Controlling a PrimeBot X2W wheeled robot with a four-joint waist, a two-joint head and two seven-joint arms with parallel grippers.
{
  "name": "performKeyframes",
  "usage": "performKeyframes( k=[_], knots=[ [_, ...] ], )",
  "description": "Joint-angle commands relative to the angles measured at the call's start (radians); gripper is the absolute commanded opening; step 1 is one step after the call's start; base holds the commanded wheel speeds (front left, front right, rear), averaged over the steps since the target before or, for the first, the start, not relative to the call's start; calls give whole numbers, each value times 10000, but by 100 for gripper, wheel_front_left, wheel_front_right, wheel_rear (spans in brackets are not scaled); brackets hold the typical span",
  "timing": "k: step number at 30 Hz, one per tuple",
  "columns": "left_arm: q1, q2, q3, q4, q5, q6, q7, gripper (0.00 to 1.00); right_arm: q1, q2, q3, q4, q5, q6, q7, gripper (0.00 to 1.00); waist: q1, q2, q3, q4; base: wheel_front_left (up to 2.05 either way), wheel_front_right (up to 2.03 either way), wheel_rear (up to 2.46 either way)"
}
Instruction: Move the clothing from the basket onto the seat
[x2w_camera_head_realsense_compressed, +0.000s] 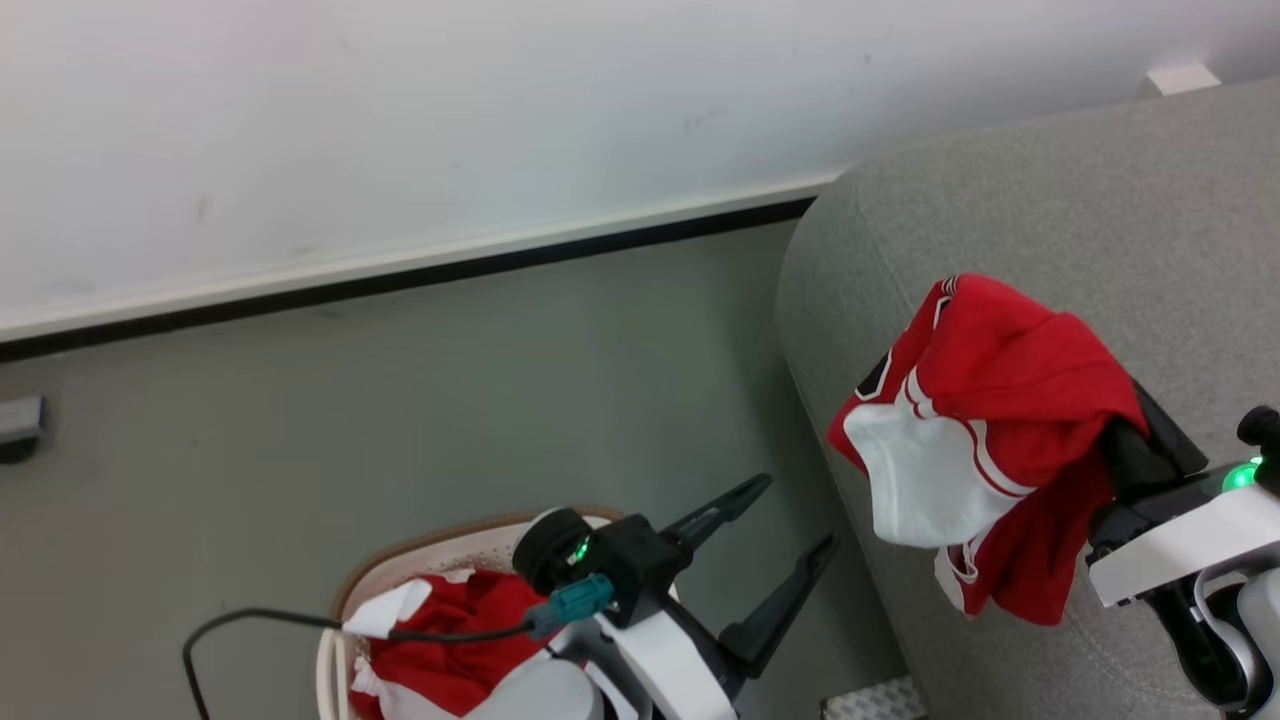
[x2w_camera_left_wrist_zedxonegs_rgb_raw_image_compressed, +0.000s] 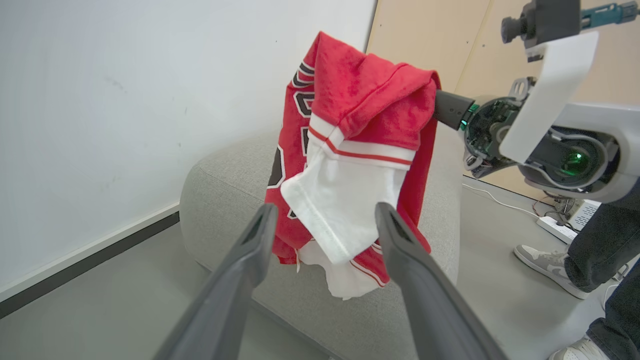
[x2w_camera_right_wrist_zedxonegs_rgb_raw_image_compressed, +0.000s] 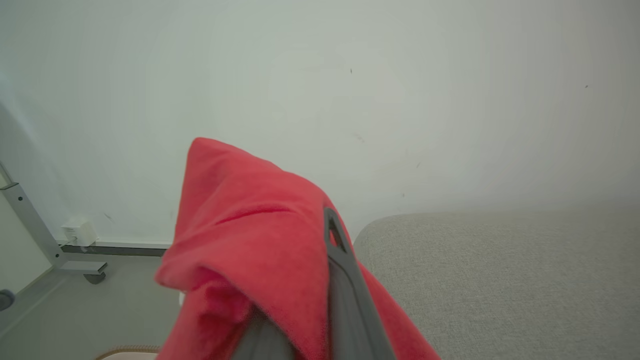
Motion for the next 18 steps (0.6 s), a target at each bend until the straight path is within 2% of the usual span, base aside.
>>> performKeyframes(
  k=[1,5,11,13,14,18],
  knots=[
    [-293,14,-17,28,142,-47,20,100,123,109,-299,-233,-139,-21,87,0,-1,-1,409,-116,0,0,0],
    [-830,32,-30,-8,311,-94,114,100,-325,349,-1047,-524,-463,-21,335,0,-1,-1,1140,8,0,0,0],
    [-1919,193,88,-133,596,-185,307,100,-2498,909,-2864,45,-1536,-21,737,0,-1,-1,2785,351,0,0,0],
    [-2288,184,110,-138,649,-217,306,100,-3450,785,-3463,242,-2098,-21,870,0,-1,-1,3256,549,0,0,0],
    [-2288,184,110,-138,649,-217,306,100,-3450,785,-3463,242,-2098,-21,870,0,-1,-1,3256,549,0,0,0],
    [-2940,112,214,-189,781,-252,244,100,-5188,297,-4696,781,-3134,-21,1292,0,-1,-1,4086,939,0,0,0]
  ],
)
